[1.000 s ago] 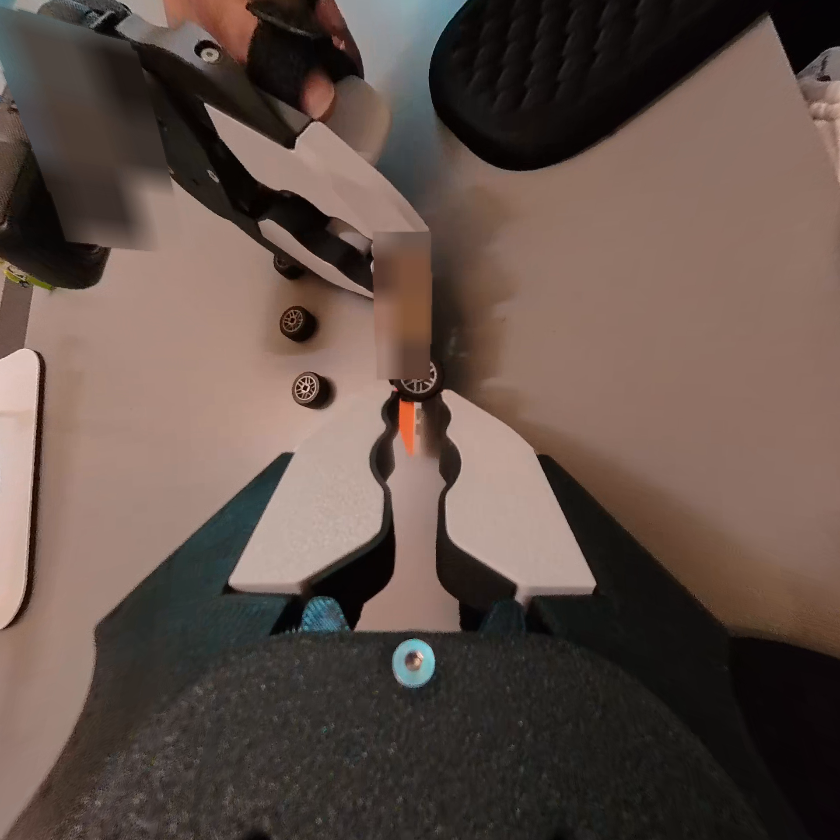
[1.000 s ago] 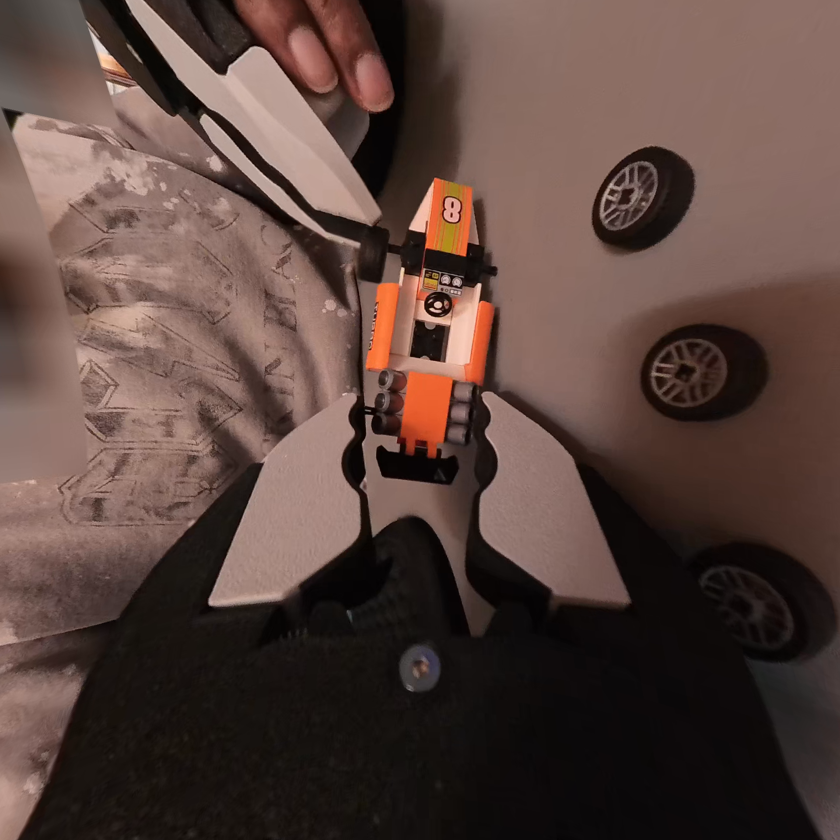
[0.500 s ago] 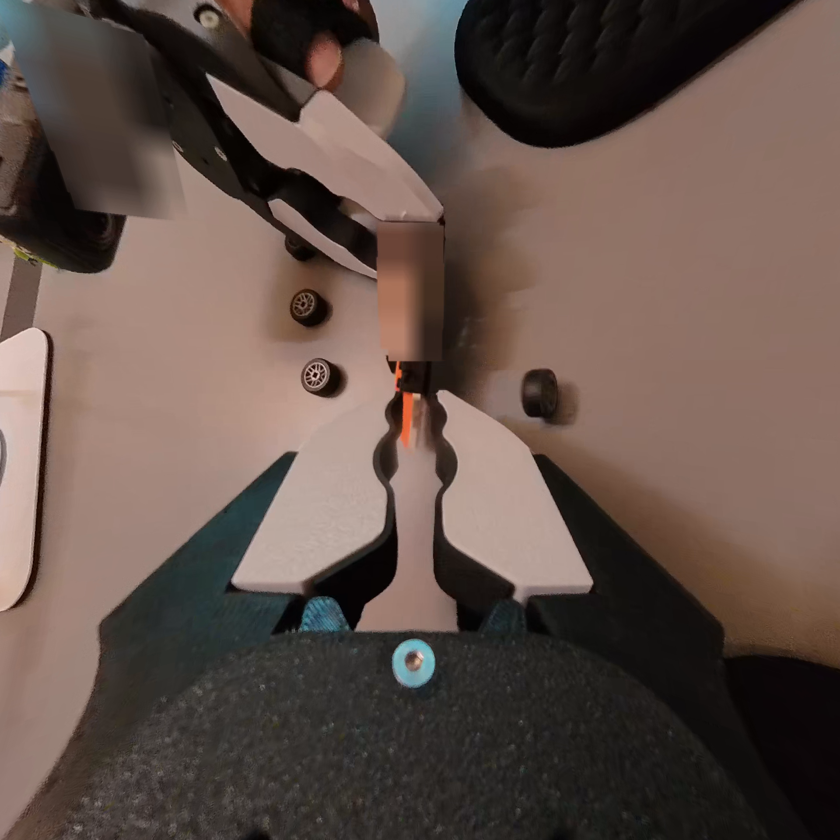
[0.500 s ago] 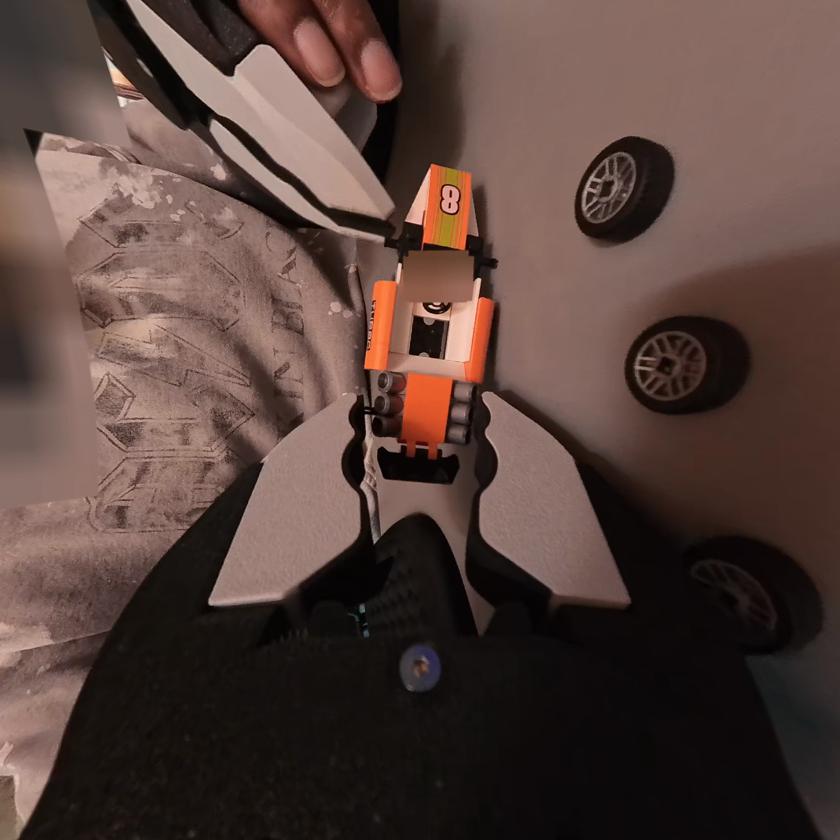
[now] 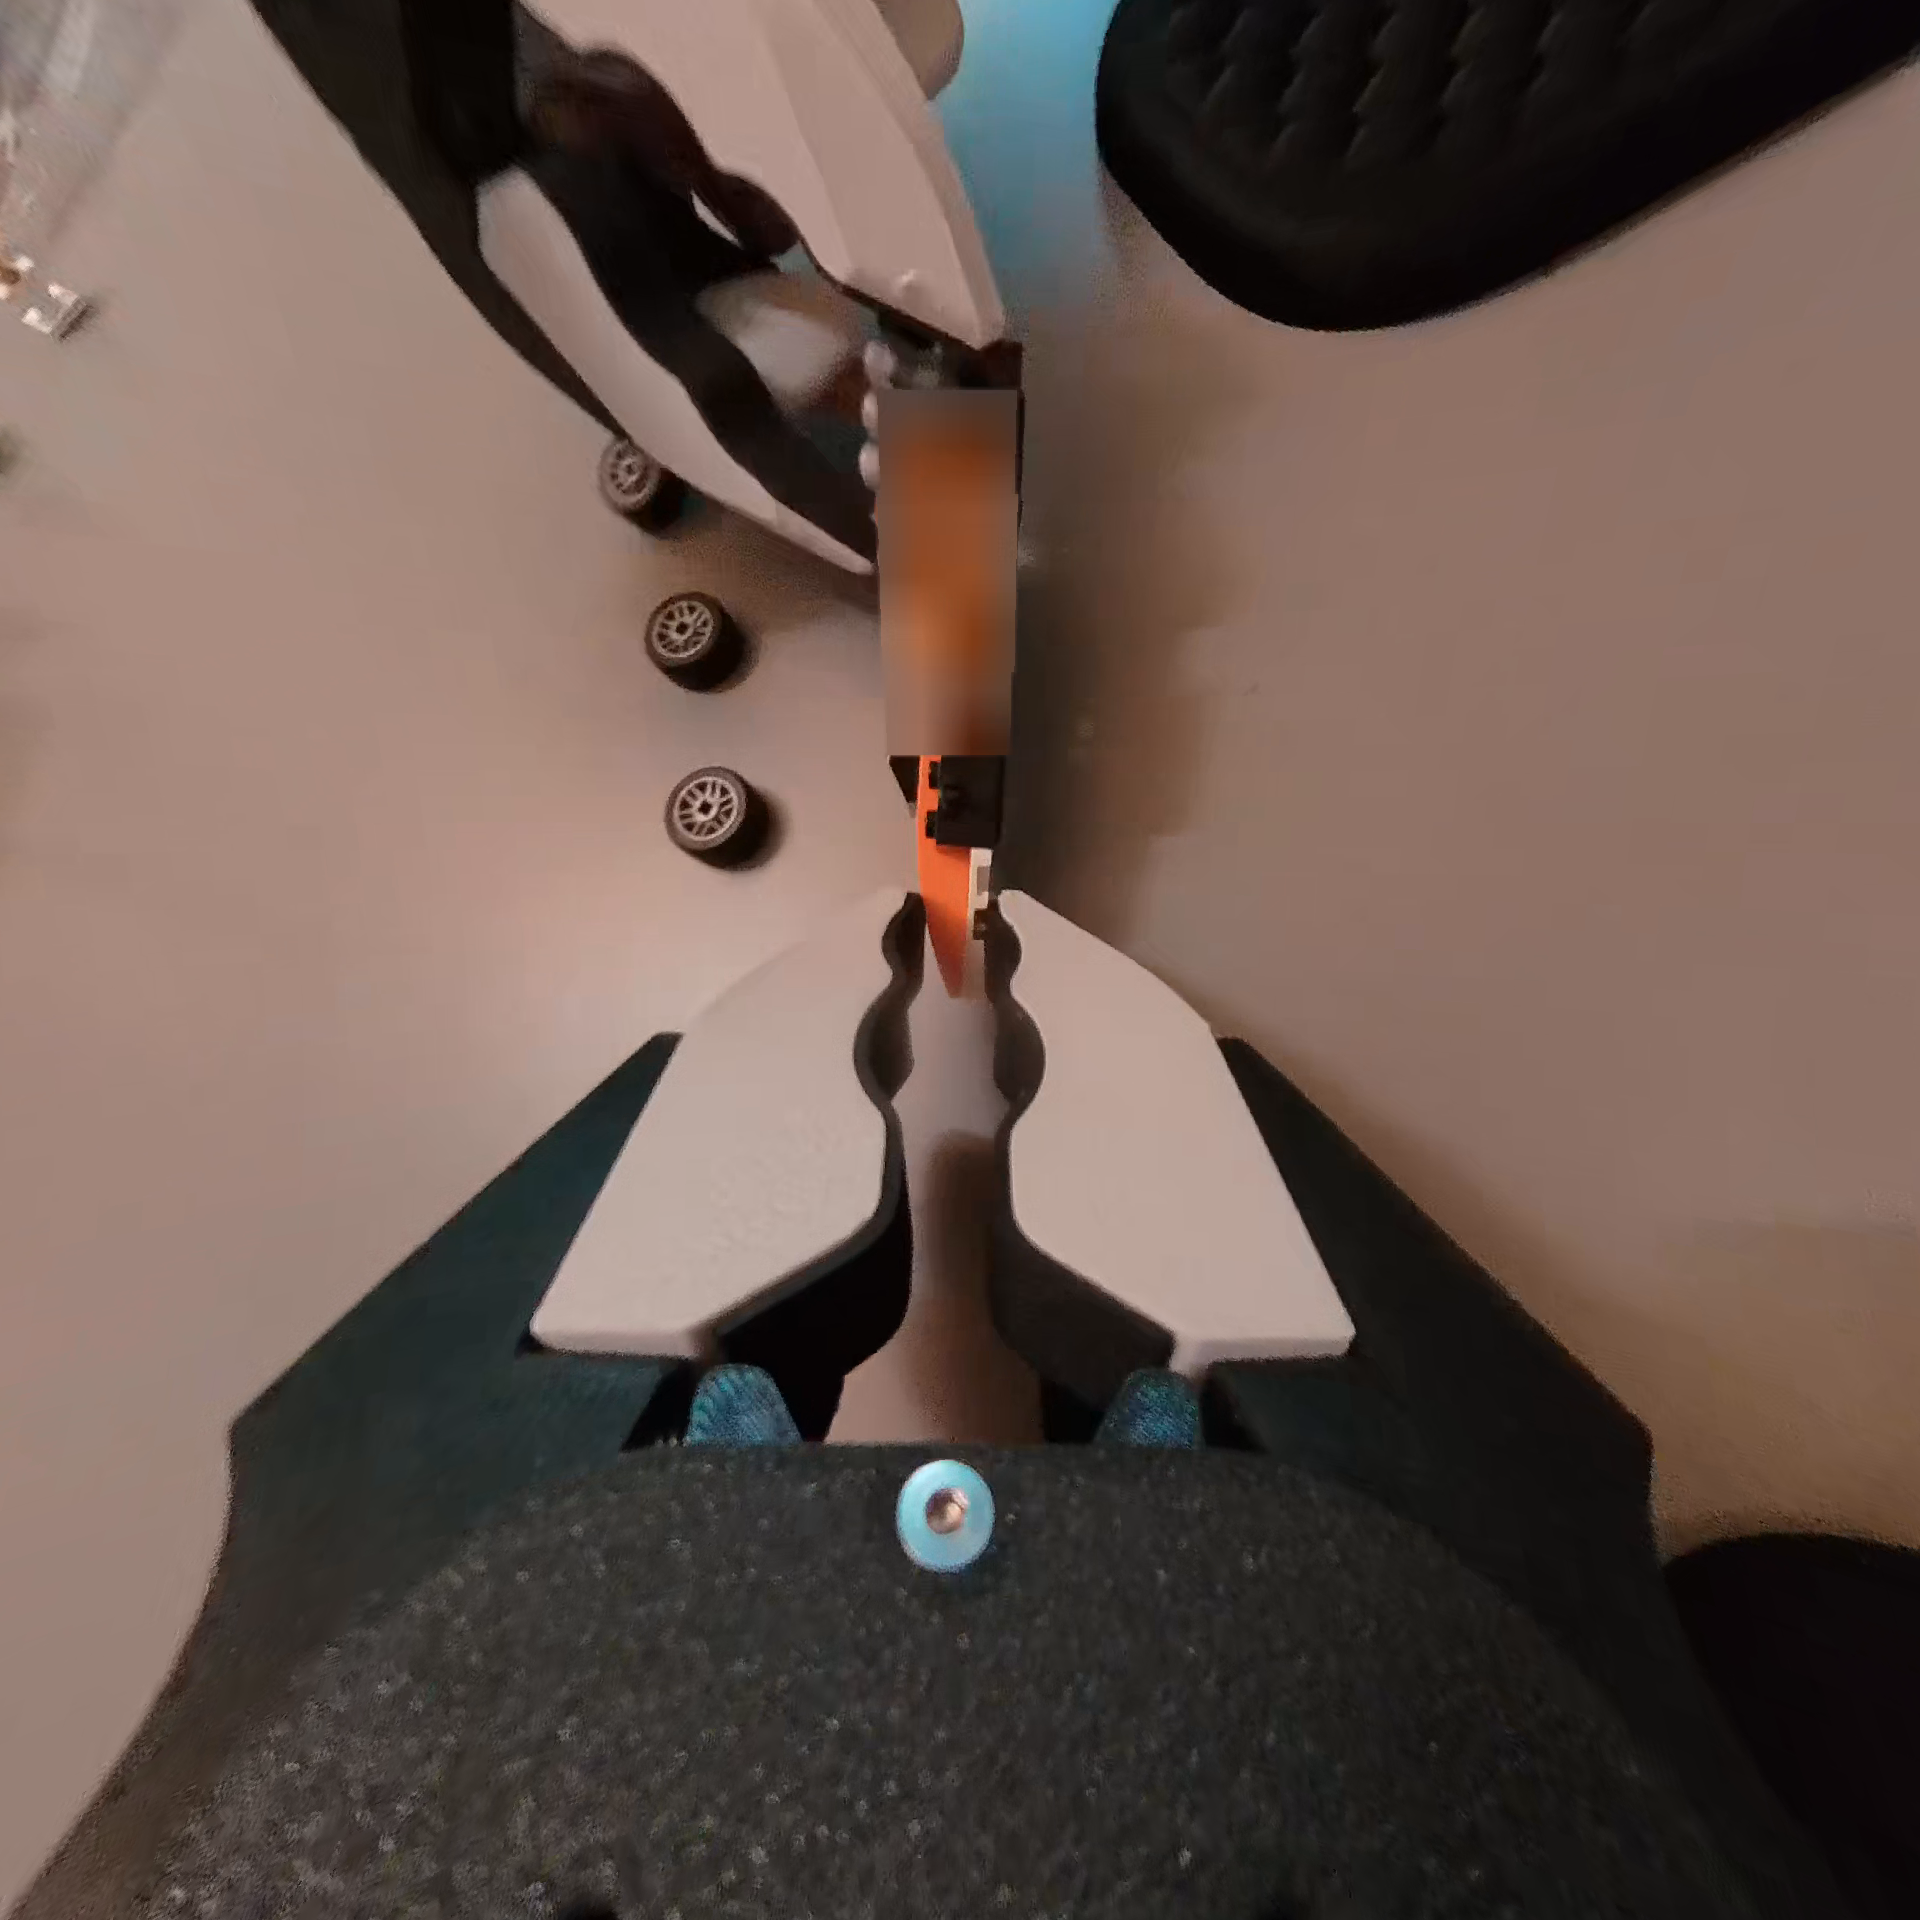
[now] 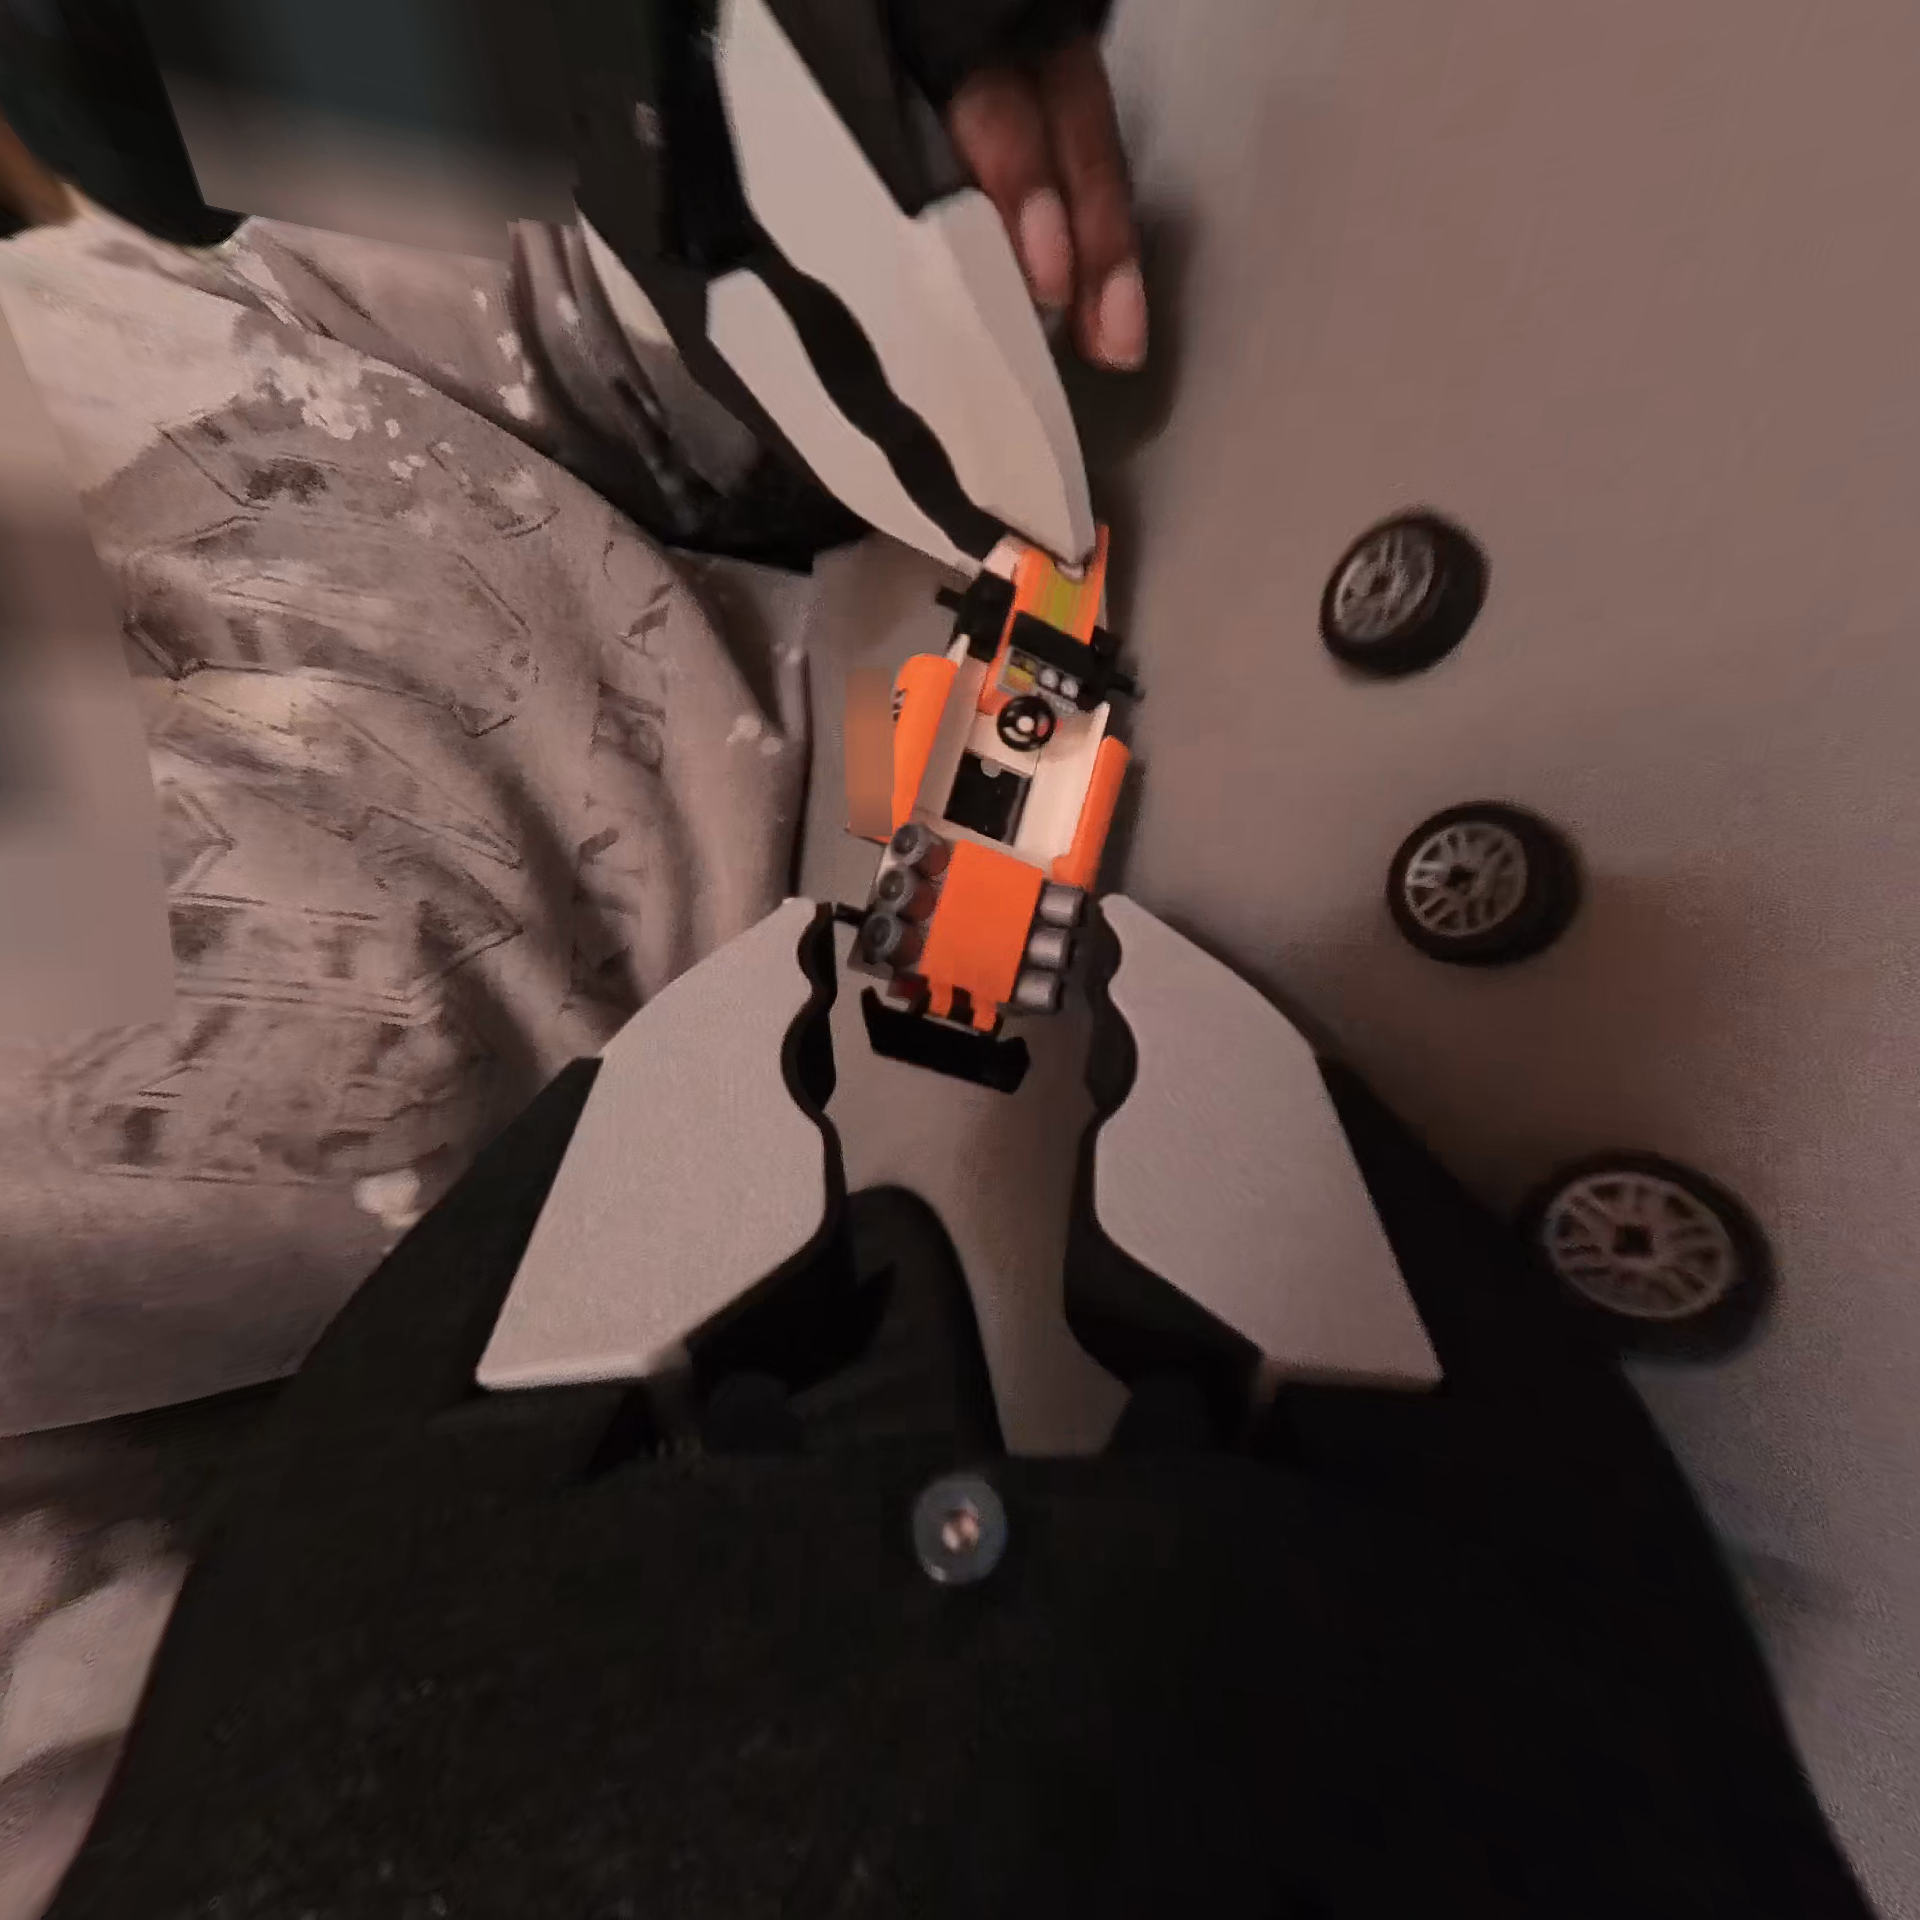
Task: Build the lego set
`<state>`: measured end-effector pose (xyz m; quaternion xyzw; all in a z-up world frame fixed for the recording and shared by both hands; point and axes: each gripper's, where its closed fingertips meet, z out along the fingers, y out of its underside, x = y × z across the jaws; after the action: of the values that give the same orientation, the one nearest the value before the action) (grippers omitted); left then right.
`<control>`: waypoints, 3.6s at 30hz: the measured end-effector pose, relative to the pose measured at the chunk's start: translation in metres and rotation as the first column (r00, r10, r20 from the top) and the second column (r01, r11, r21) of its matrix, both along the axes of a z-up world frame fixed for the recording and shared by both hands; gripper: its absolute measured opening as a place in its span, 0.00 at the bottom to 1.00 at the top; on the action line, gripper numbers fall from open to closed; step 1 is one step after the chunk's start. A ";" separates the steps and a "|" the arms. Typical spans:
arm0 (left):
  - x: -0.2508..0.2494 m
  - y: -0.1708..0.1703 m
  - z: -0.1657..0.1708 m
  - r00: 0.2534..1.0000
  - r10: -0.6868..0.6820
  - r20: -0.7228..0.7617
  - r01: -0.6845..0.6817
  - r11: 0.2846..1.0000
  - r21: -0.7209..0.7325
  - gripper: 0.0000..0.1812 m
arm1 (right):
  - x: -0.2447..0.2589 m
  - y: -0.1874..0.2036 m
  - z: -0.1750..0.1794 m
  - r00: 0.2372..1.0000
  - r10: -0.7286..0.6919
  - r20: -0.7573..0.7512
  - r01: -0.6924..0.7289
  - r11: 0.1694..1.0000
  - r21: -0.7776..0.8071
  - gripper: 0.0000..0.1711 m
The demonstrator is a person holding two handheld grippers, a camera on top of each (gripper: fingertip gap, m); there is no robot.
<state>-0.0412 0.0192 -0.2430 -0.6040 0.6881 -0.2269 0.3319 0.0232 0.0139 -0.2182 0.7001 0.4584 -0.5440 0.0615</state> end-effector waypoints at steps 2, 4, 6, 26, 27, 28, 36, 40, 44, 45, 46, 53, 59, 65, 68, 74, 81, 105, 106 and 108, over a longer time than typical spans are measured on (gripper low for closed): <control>-0.003 0.005 0.002 1.000 0.025 0.017 -0.024 0.999 -0.022 0.06 | -0.001 0.012 0.007 0.998 -0.055 -0.038 0.062 0.972 0.228 0.26; -0.005 0.009 0.005 0.998 0.044 0.035 -0.042 0.998 -0.048 0.06 | -0.003 0.016 0.017 0.995 -0.082 -0.065 0.103 0.886 0.452 0.30; -0.008 0.014 0.008 0.997 0.062 0.046 -0.059 0.997 -0.053 0.06 | -0.007 0.013 0.023 0.993 -0.103 -0.057 0.115 0.761 0.638 0.30; -0.033 0.040 0.012 0.982 0.150 0.112 -0.134 0.981 -0.140 0.06 | -0.136 -0.010 0.043 0.949 -0.201 -0.241 0.314 0.608 0.729 0.20; -0.033 0.039 0.011 0.984 0.143 0.108 -0.127 0.982 -0.139 0.06 | -0.133 -0.007 0.052 0.943 -0.206 -0.260 0.332 0.633 0.700 0.20; -0.032 0.036 0.008 0.986 0.132 0.100 -0.118 0.983 -0.138 0.06 | -0.127 0.002 0.061 0.930 -0.230 -0.287 0.367 0.625 0.689 0.20; -0.027 0.030 0.002 0.991 0.112 0.078 -0.100 0.985 -0.138 0.06 | -0.050 0.027 0.006 0.978 -0.186 0.089 0.021 0.517 0.856 0.39; -0.028 0.029 0.001 0.993 0.102 0.067 -0.093 0.987 -0.133 0.06 | -0.047 0.034 -0.020 0.973 -0.199 0.113 -0.008 0.464 0.886 0.24; -0.032 0.027 0.008 0.990 0.108 0.092 -0.094 0.984 -0.149 0.10 | -0.049 0.033 -0.020 0.980 -0.186 0.070 0.033 0.500 0.865 0.17; -0.034 0.027 0.013 0.987 0.117 0.111 -0.098 0.982 -0.160 0.11 | -0.049 0.033 -0.019 0.981 -0.186 0.062 0.038 0.494 0.869 0.16; -0.036 0.029 0.019 0.983 0.128 0.135 -0.105 0.981 -0.165 0.12 | -0.049 0.032 -0.019 0.981 -0.187 0.057 0.042 0.487 0.872 0.17; -0.081 0.095 0.026 0.870 0.461 0.172 -0.450 0.887 -0.100 0.16 | -0.049 0.033 -0.019 0.977 -0.214 0.002 0.102 0.471 0.876 0.17; -0.092 0.097 -0.018 0.872 0.484 -0.070 -0.485 0.874 0.006 0.02 | -0.049 0.034 -0.018 0.977 -0.213 -0.027 0.125 0.460 0.879 0.17; -0.088 0.098 -0.005 0.868 0.497 -0.008 -0.497 0.868 -0.010 0.00 | -0.049 0.035 -0.018 0.975 -0.217 -0.044 0.140 0.451 0.882 0.17; -0.096 0.107 0.013 0.835 0.544 0.089 -0.545 0.839 -0.012 0.00 | -0.049 0.035 -0.019 0.974 -0.220 -0.051 0.149 0.455 0.878 0.17; -0.114 0.116 0.032 0.786 0.586 0.198 -0.581 0.809 -0.086 0.09 | -0.050 0.036 -0.019 0.972 -0.225 -0.062 0.161 0.456 0.875 0.17; -0.103 0.105 0.000 0.851 0.524 0.036 -0.524 0.852 -0.002 0.05 | -0.048 0.039 -0.024 0.971 -0.233 -0.046 0.151 0.456 0.877 0.19; -0.105 0.121 -0.009 0.818 0.575 0.010 -0.573 0.815 0.087 0.13 | -0.049 0.038 -0.026 0.972 -0.230 -0.048 0.151 0.453 0.879 0.21; -0.105 0.121 -0.011 0.819 0.574 -0.002 -0.572 0.815 0.092 0.15 | -0.049 0.038 -0.026 0.972 -0.230 -0.049 0.152 0.454 0.878 0.21; -0.106 0.119 -0.015 0.822 0.568 -0.030 -0.563 0.820 0.098 0.12 | -0.049 0.038 -0.026 0.972 -0.230 -0.051 0.154 0.456 0.877 0.21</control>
<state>-0.1472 0.1384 -0.2579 -0.7726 0.4963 -0.0710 0.3895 -0.0260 0.0523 -0.2444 0.7001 0.5865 -0.2111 -0.3484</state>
